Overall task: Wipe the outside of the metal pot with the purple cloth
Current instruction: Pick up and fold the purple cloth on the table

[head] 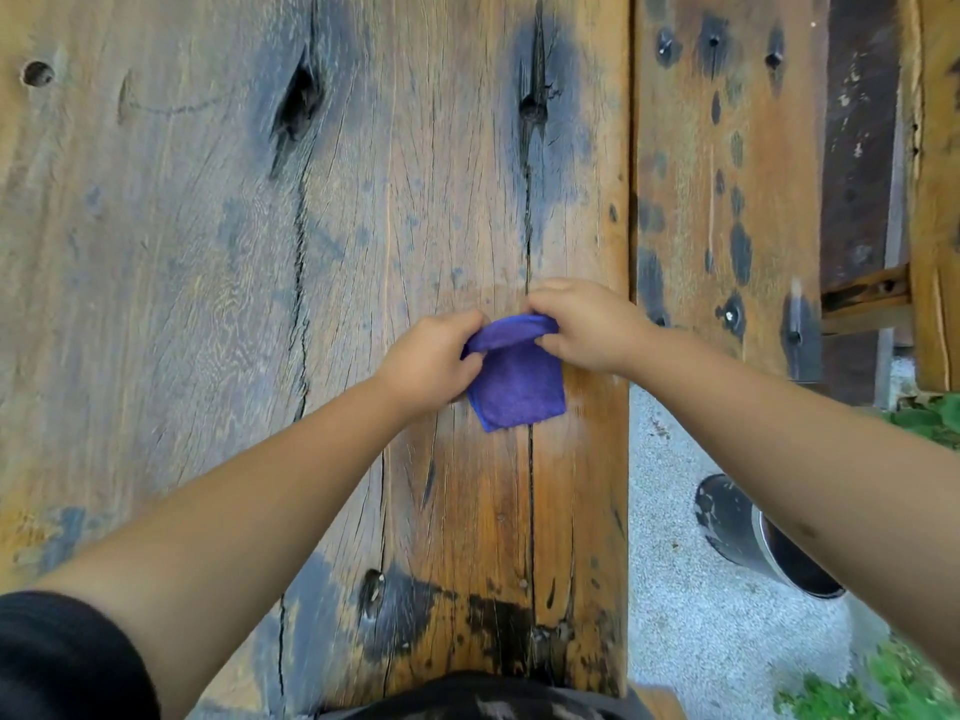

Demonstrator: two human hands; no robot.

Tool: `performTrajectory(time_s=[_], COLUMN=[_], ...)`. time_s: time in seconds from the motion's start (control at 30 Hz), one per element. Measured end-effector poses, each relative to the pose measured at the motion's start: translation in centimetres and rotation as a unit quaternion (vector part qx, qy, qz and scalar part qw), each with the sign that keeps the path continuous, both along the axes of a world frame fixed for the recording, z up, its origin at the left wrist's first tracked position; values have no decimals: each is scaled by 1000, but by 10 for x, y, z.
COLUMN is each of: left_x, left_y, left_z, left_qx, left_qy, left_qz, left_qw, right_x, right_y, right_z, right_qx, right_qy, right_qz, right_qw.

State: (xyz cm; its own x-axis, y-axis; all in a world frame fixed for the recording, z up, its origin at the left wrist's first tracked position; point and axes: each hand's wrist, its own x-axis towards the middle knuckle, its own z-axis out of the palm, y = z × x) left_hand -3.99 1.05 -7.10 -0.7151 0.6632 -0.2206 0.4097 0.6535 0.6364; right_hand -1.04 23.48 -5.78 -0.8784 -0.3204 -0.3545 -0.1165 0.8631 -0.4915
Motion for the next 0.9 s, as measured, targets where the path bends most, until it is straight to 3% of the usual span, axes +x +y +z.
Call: performTrajectory(time_s=[0.07, 0.23, 0.37, 0.5, 0.57, 0.7, 0.8, 0.9], left_x=[20, 56, 51, 33, 26, 25, 30, 34], left_y=[-5, -12, -9, 3, 11, 24, 25, 19], left_z=[1, -8, -9, -11, -16, -25, -25, -17], left_qx=[-13, -162, -137, -99, -119, -179, -147, -62], left_qy=[26, 41, -18, -21, -19, -69, -141, -210], left_qz=[-46, -205, -136, -15, 4, 2, 16, 51], left_qw=[999, 964, 981, 995, 993, 981, 979, 974], right_x=[22, 73, 76, 53, 43, 34, 37, 51], right_y=[-2, -1, 3, -1, -4, -2, -4, -7], right_z=[2, -5, -8, -11, -17, -25, -25, -18], right_qx=[17, 171, 133, 47, 69, 162, 98, -37], right_qy=[12, 1, -18, -58, -46, -62, -79, -100], right_qz=[21, 136, 115, -21, -57, -37, -57, -97], right_qw=[1000, 976, 984, 997, 995, 984, 990, 990])
